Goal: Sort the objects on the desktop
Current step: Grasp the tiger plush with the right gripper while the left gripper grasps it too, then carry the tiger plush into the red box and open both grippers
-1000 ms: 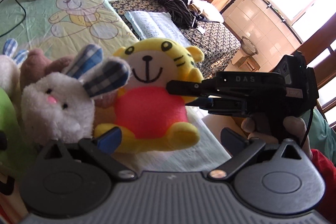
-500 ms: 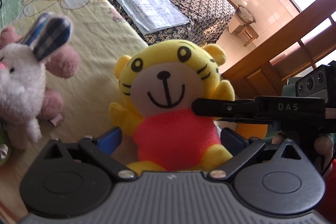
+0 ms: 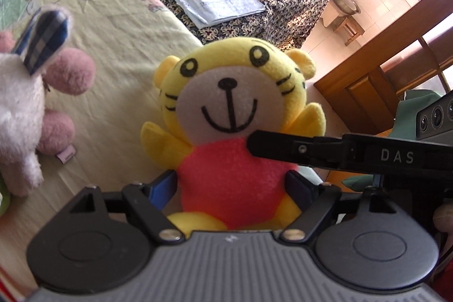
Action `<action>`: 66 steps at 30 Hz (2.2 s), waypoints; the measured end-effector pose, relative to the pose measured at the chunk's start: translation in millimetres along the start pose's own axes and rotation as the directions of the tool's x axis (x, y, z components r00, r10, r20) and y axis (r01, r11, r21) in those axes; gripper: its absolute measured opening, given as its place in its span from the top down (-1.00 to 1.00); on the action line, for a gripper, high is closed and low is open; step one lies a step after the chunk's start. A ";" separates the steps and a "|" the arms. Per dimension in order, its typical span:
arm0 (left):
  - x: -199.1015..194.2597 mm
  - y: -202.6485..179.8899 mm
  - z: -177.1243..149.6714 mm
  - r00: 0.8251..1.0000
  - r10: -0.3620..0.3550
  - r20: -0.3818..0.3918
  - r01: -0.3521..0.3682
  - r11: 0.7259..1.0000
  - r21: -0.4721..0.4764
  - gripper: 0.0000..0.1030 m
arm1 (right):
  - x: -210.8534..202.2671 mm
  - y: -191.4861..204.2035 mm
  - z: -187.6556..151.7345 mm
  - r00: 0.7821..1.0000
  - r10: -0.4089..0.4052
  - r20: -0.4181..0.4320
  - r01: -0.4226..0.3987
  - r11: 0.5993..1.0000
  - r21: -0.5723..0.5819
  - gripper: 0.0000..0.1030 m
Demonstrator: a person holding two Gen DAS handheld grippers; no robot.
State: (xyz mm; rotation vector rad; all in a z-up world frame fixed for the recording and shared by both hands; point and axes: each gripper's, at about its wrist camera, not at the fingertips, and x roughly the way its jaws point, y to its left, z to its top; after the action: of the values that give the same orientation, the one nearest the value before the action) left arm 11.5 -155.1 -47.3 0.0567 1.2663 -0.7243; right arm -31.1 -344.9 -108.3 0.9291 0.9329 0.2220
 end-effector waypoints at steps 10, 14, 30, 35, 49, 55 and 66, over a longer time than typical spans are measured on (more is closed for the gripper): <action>-24.9 -34.6 -22.6 0.999 0.015 0.047 -0.021 0.992 0.124 -0.54 | -27.7 9.5 -22.5 1.000 0.018 0.014 -0.018 0.999 0.032 0.38; -53.3 -42.9 -35.9 0.994 0.000 0.113 -0.020 0.984 0.179 -0.54 | -45.2 20.0 -36.0 0.998 0.040 0.058 -0.042 0.999 0.031 0.39; -242.8 35.1 -125.2 0.816 0.151 0.558 -0.223 0.973 0.064 -0.58 | -37.4 181.1 -86.1 0.940 0.331 0.086 -0.302 0.921 -0.246 0.39; -282.0 98.9 -158.2 0.781 0.214 0.586 -0.211 0.975 -0.075 -0.59 | 4.1 241.1 -103.5 0.932 0.361 -0.028 -0.351 0.880 -0.320 0.39; -269.1 222.8 -195.5 0.868 0.185 0.461 -0.065 0.962 -0.265 -0.68 | 116.0 337.4 -176.4 0.986 0.103 -0.135 -0.161 0.811 -0.562 0.41; -246.2 235.0 -196.2 0.906 0.097 0.411 0.013 0.966 -0.256 -0.76 | 133.7 348.4 -188.8 0.987 -0.114 -0.110 0.013 0.751 -0.660 0.40; -233.8 267.3 -209.7 0.929 0.016 0.370 0.106 0.946 -0.308 -0.77 | 191.4 357.9 -184.9 0.944 -0.313 -0.104 0.144 0.674 -0.724 0.38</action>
State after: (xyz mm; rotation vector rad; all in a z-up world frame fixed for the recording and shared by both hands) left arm -52.1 249.9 -2.9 -0.3656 1.0093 -0.5271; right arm 18.2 83.5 5.6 0.0513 1.0433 0.4389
